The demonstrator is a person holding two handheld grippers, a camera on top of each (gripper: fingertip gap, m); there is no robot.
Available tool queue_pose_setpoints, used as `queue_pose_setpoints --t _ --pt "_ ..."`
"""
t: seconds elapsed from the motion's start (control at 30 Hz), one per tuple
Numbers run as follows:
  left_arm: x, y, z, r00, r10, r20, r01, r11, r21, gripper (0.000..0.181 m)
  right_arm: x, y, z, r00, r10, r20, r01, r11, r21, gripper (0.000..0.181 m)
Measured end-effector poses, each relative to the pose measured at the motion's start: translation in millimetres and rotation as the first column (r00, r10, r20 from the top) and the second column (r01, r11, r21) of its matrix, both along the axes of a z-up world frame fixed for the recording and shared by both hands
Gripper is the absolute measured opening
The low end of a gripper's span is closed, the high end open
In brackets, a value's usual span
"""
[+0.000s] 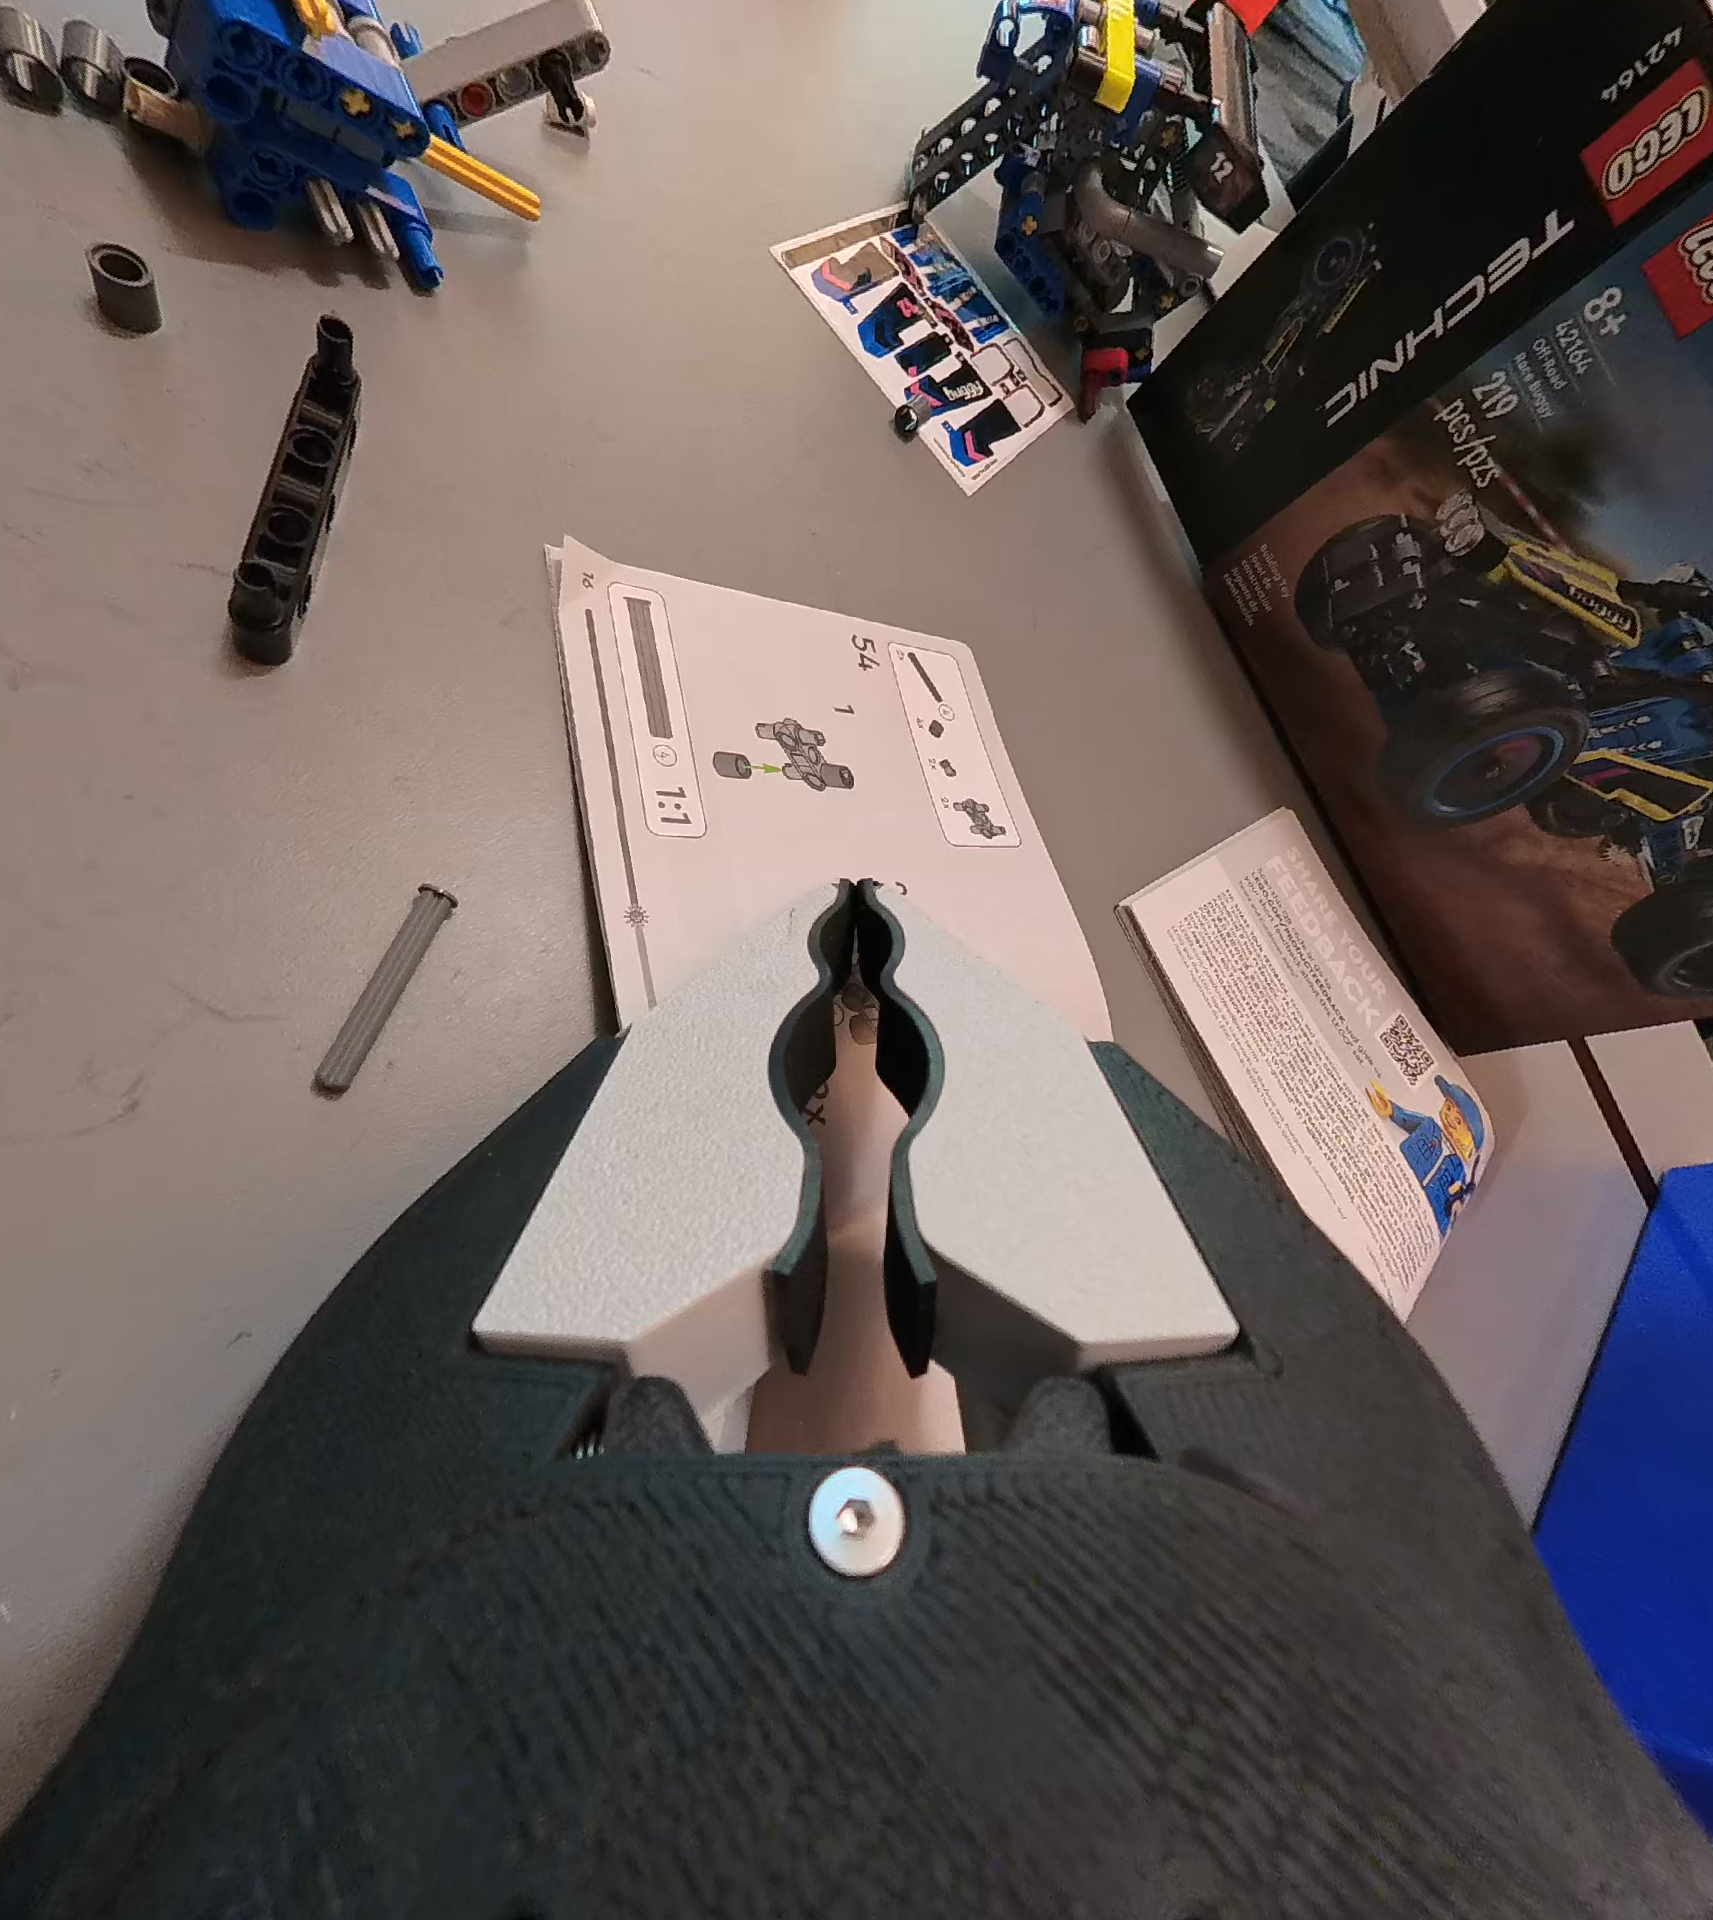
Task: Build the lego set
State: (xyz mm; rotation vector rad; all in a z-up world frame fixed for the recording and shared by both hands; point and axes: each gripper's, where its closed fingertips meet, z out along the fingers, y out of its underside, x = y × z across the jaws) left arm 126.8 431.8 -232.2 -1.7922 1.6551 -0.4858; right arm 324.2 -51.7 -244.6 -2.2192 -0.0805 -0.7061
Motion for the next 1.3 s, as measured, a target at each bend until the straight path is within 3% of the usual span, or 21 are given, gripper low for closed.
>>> queue_pose_setpoints --t 0.5,0.77,0.97,1.1,1.2,1.3 --pt "-25 10 -12 0.999 0.037 -0.026 -0.037 0.999 -0.014 0.01 0 0 0 1.0 -0.001 -0.001 0.001 1.0 0.0 0.0" --pt "-14 -5 -18 0.989 -0.136 -0.053 0.136 0.991 -0.003 0.012 0 0 0 1.0 -0.001 -0.001 0.001 1.0 0.0 0.0" --pt "-15 -9 -23 0.984 -0.157 -0.082 0.156 0.987 -0.028 0.004 0 0 0 1.0 -0.001 -0.002 0.001 1.0 0.0 0.0" --pt "-17 -15 -12 0.978 -0.197 -0.072 0.201 0.978 0.049 0.004 0 0 0 1.0 -0.001 -0.005 0.001 1.0 0.0 0.0" --pt "-4 -49 23 0.953 -0.295 0.063 0.29 0.954 0.076 0.004 1 0 0 1.0 -0.002 -0.006 0.002 1.0 0.0 0.0" --pt "25 -149 62 0.796 -0.514 0.318 0.54 0.842 0.011 0.004 1 1 0 1.0 -0.003 -0.005 0.003 1.0 0.0 0.0"
